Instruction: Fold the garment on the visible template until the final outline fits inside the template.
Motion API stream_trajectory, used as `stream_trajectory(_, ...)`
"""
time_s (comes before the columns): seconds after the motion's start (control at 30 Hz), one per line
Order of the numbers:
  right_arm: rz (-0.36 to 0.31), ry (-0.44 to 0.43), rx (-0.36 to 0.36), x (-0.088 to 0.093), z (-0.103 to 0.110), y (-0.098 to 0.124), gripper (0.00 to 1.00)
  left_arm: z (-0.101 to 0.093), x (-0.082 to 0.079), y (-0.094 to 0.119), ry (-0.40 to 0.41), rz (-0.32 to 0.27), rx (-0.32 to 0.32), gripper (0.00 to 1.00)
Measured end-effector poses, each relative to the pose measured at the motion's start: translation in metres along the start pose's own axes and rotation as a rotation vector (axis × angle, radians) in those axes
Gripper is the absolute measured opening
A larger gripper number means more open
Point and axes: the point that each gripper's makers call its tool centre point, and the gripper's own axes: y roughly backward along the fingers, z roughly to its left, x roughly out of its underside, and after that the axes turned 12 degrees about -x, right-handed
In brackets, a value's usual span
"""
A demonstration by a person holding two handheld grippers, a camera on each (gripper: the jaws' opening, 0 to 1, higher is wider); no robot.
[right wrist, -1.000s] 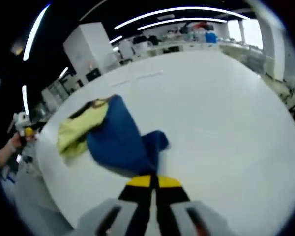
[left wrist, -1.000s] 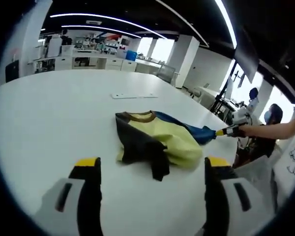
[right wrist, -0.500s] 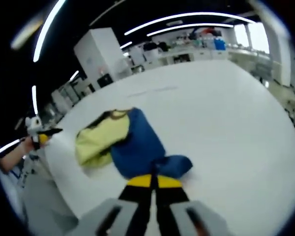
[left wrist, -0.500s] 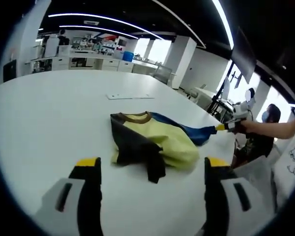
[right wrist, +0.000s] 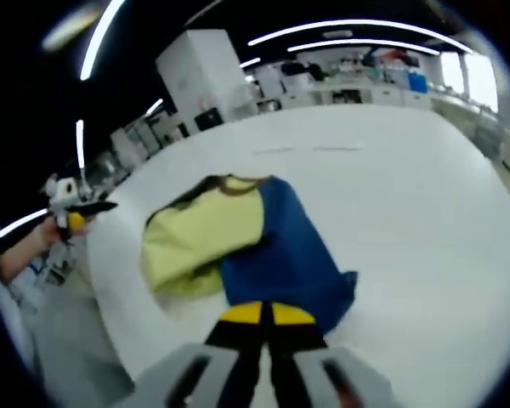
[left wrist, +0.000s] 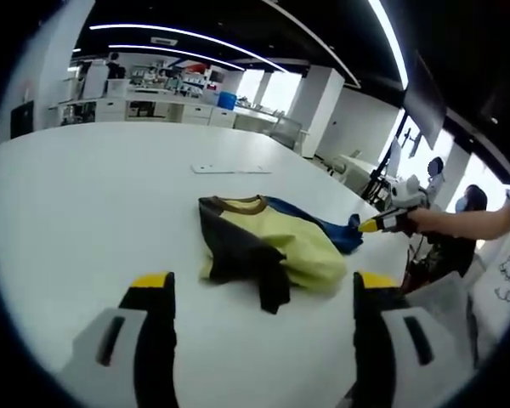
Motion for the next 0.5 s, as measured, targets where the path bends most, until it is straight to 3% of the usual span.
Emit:
stream_trajectory(0.27,0.026,0.015,-0.007,0.007,-0.001,-0.01,0.0,0.005,0.001,0.003,0.011,-0.001,-0.014,0.83)
stream_trajectory(0.5,0.032,0.081,0.0,0.006,0.004,0.003,0.07,0.005,0.001,0.003,0.016,-0.004,-0.014,0.83)
